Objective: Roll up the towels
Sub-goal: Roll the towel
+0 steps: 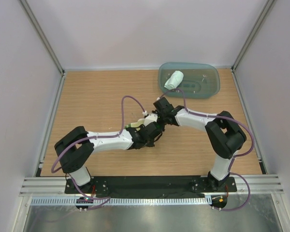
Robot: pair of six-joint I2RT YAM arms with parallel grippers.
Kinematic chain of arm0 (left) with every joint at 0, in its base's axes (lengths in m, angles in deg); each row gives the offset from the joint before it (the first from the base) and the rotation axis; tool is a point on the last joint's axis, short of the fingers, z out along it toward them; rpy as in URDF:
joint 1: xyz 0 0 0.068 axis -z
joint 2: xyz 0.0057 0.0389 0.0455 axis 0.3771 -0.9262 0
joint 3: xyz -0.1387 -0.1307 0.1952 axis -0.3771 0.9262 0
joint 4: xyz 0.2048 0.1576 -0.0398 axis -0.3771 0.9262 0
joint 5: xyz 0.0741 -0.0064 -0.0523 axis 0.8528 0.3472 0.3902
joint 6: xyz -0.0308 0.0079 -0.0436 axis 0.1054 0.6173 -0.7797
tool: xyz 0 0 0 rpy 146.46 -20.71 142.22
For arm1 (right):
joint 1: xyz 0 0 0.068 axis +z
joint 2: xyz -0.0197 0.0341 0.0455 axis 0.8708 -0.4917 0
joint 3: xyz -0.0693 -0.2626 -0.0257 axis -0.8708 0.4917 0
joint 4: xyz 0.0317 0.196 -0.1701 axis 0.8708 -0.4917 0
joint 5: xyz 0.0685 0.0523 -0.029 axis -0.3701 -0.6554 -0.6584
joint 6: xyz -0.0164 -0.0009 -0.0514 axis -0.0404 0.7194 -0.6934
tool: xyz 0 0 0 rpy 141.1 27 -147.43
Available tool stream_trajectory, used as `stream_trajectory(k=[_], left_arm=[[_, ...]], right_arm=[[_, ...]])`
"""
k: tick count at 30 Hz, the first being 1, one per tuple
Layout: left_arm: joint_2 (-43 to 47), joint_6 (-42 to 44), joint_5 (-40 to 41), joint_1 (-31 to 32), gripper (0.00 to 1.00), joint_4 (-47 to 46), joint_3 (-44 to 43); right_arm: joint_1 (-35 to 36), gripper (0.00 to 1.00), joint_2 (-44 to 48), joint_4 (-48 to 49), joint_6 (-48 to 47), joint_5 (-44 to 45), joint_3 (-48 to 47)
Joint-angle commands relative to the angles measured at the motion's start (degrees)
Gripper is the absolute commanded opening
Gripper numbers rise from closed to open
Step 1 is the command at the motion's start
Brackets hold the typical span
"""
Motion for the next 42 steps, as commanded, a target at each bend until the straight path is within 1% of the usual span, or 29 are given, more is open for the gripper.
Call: stream_trajectory(k=[1,3,4,6,7,9,10,12,13,14,16,17,18,19,22,25,30,31,32,34,39,42], left_arm=[[-4.8,1.02,-0.33,-3.38,0.25,1.24,1.41],[-5.07,0.58,-0.07,-3.47,0.2,1.5,1.32],[-5.16,0.49,0.02,-3.56,0.16,1.59,1.41],[-4.98,0.32,-0.06,-3.91,0.12,1.68,1.41],[-4.72,0.23,-0.15,-3.91,0.08,1.68,1.49],[-4.19,0.14,-0.85,-4.26,0.06,1.94,1.84],[-3.41,0.14,-1.12,-4.52,0.07,1.94,2.11],[-2.44,0.14,-1.21,-4.79,0.13,2.64,2.63],[-1.82,0.23,-1.21,-4.79,0.24,3.0,2.81],[-0.86,0.58,-1.21,-4.79,0.32,3.09,2.99],[0.2,1.02,-1.47,-4.79,0.44,3.26,3.6],[1.51,1.63,-1.82,-4.79,0.47,3.44,3.78],[2.13,1.98,-2.26,-4.62,0.47,3.79,3.78],[2.83,2.42,-2.61,-4.35,0.48,4.05,3.95],[6.35,3.22,-1.91,-3.3,0.49,6.76,4.39],[10.04,2.87,-0.69,-2.51,0.49,9.84,4.92],[15.84,2.34,1.25,-1.45,0.49,12.14,5.63],[16.98,2.6,1.69,-1.28,0.49,12.4,5.36],[17.43,2.69,2.04,-1.1,0.49,13.8,4.58],[18.3,3.13,3.1,-0.4,0.49,15.12,3.7],[18.75,4.01,3.54,1.09,0.5,19.25,2.02],[19.54,4.36,3.89,2.06,0.5,19.35,2.72]], right_arm=[[2.81,0.03,2.99,-0.64,0.11,-17.49,-3.64],[2.46,0.04,3.34,-0.72,0.38,-18.82,-3.9],[2.55,0.04,3.43,-0.81,0.38,-20.22,-3.99],[2.55,0.04,3.6,-1.16,0.46,-21.28,-4.26],[2.55,0.04,3.86,-1.34,0.38,-21.72,-4.17],[2.46,0.04,5.26,-2.56,0.11,-21.64,-3.38],[2.37,0.03,5.88,-2.57,0.29,-21.73,-2.77],[1.93,0.04,7.81,-1.96,1.51,-22.08,-0.57],[1.93,0.03,8.34,-1.34,2.04,-22.25,0.31],[1.76,0.04,8.78,-0.99,2.74,-22.34,1.79],[1.93,0.03,9.49,1.03,4.84,-22.6,3.3],[1.93,0.04,9.75,1.73,5.38,-22.78,4.52],[1.93,0.04,9.75,2.52,5.65,-22.7,4.97],[2.02,0.08,9.93,2.7,6.09,-22.35,5.41],[2.02,0.12,10.19,3.32,6.7,-22.34,6.2],[2.02,0.13,10.37,2.71,6.18,-22.34,5.68],[2.02,0.16,9.76,2.35,5.91,-21.91,5.15],[2.02,0.21,9.58,2.35,5.83,-21.9,5.15],[2.02,0.23,9.49,2.44,5.91,-21.73,5.15],[2.02,0.31,9.14,2.62,6.0,-21.55,5.24],[2.11,0.33,8.53,2.53,5.83,-20.41,5.33],[2.28,0.33,7.91,2.7,5.74,-20.24,5.24]])
